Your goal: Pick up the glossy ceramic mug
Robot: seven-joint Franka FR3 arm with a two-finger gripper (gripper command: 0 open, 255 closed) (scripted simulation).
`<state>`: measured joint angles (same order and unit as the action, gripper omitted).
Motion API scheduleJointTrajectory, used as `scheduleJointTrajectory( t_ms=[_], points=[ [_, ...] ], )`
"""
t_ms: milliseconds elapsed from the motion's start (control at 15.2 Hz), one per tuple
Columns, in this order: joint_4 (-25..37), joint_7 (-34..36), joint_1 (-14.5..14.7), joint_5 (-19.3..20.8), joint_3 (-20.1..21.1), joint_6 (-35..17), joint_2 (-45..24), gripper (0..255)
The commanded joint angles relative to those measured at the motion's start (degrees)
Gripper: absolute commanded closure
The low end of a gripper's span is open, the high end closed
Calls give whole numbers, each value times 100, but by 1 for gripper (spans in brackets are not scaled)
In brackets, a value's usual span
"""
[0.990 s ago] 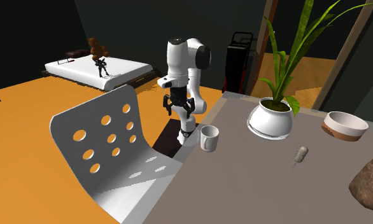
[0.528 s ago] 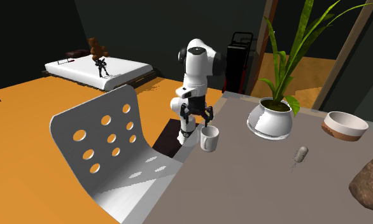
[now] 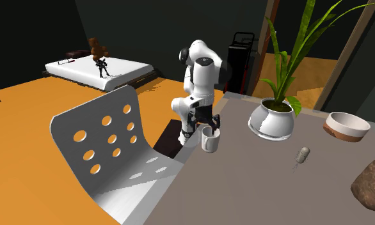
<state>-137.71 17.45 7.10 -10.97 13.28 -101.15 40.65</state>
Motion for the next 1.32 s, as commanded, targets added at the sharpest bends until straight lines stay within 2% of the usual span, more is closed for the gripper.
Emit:
scheduleJointTrajectory(
  t_ms=[0,132,198,792,1254],
  points=[
    [-184,-17,9,-20,13,-158,27,0],
    [-230,-20,12,-25,19,-201,30,0],
    [-223,-25,10,-22,11,-185,39,255],
    [-229,-20,12,-25,19,-201,29,255],
    [342,15,-18,40,-45,315,-26,255]
  ],
)
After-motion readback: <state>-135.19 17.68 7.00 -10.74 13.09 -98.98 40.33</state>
